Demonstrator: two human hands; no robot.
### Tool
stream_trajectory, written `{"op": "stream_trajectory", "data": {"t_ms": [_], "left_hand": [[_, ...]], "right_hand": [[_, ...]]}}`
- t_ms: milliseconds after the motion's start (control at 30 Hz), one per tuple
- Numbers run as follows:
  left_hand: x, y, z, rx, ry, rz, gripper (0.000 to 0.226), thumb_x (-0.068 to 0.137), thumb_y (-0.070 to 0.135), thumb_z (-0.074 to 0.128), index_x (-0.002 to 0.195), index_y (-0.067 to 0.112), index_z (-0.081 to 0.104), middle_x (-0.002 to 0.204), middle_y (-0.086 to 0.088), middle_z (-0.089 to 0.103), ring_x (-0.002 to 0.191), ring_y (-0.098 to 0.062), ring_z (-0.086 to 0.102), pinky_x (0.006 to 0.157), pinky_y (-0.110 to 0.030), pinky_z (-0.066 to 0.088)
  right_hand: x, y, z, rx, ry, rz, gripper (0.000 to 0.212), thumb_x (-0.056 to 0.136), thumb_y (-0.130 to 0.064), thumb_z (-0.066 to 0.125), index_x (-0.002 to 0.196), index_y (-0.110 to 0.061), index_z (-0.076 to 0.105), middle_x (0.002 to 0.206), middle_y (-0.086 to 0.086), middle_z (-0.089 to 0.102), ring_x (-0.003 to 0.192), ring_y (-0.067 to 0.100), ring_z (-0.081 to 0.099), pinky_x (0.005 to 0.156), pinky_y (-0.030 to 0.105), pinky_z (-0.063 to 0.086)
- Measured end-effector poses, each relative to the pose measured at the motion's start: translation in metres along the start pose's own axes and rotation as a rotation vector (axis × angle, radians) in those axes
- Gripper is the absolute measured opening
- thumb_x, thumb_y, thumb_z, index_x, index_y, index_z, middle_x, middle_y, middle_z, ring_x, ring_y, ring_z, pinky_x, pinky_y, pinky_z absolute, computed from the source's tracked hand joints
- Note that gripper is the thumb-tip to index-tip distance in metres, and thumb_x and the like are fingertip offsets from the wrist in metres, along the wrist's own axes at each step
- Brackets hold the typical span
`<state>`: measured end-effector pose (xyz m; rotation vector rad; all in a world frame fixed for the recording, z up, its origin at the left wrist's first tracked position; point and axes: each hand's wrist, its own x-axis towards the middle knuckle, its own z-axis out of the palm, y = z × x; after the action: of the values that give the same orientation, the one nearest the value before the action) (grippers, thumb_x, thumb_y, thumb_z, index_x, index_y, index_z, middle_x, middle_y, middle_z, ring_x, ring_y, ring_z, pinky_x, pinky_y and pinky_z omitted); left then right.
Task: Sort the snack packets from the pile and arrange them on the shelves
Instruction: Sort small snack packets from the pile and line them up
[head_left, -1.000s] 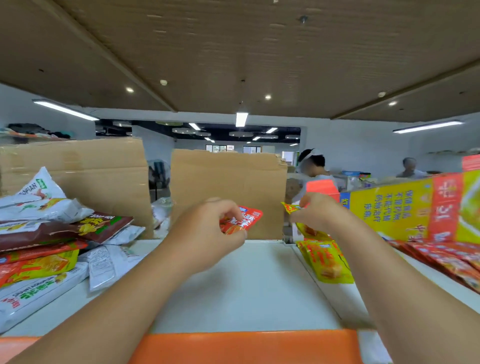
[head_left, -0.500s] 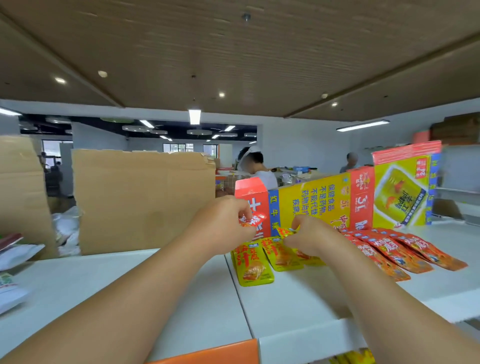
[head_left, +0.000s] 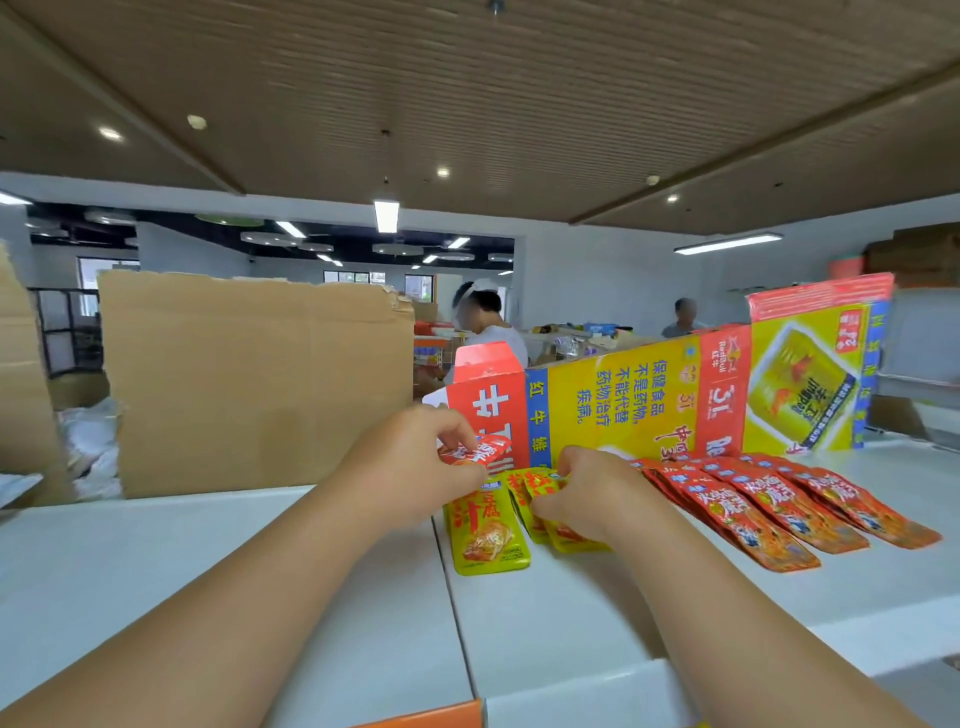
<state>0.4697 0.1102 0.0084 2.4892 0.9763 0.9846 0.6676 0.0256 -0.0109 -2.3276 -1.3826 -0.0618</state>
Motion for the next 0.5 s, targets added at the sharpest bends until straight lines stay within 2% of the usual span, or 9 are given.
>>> {"op": "stream_trajectory", "data": {"t_ms": [100,300,500], "left_hand": [[-0.0003,0.0004,-0.0004,-0.019,0.002,-0.002,0.015,0.081,0.042,0.078,0.086,0.039,0.064,0.104,0.017,0.060,0.083,-0.002,0.059,0.060,-0.019,0.041],[-0.0039,0.0034,-0.0008,-0.044,-0.015,-0.011,0.015,0.083,0.040,0.078,0.088,0.036,0.065,0.092,0.019,0.054,0.070,-0.004,0.054,0.052,-0.012,0.035],[-0.0049,0.0048,-0.0028,-0.041,-0.024,-0.007,0.013,0.084,0.038,0.078,0.089,0.035,0.066,0.091,0.020,0.056,0.071,-0.003,0.055,0.054,-0.014,0.037]], "right_hand": [[0.0008,0.0011,0.0030,-0.018,0.011,-0.017,0.038,0.081,-0.047,0.065,0.109,-0.025,0.056,0.080,-0.008,0.050,0.087,0.018,0.057,0.060,0.028,0.038],[0.0031,0.0005,0.0065,-0.037,0.025,-0.041,0.037,0.080,-0.048,0.065,0.107,-0.024,0.055,0.081,-0.006,0.053,0.085,0.018,0.059,0.058,0.028,0.039],[0.0066,-0.0004,0.0091,-0.065,0.021,-0.053,0.037,0.081,-0.050,0.065,0.104,-0.024,0.054,0.081,-0.006,0.053,0.083,0.018,0.057,0.054,0.027,0.036]]}}
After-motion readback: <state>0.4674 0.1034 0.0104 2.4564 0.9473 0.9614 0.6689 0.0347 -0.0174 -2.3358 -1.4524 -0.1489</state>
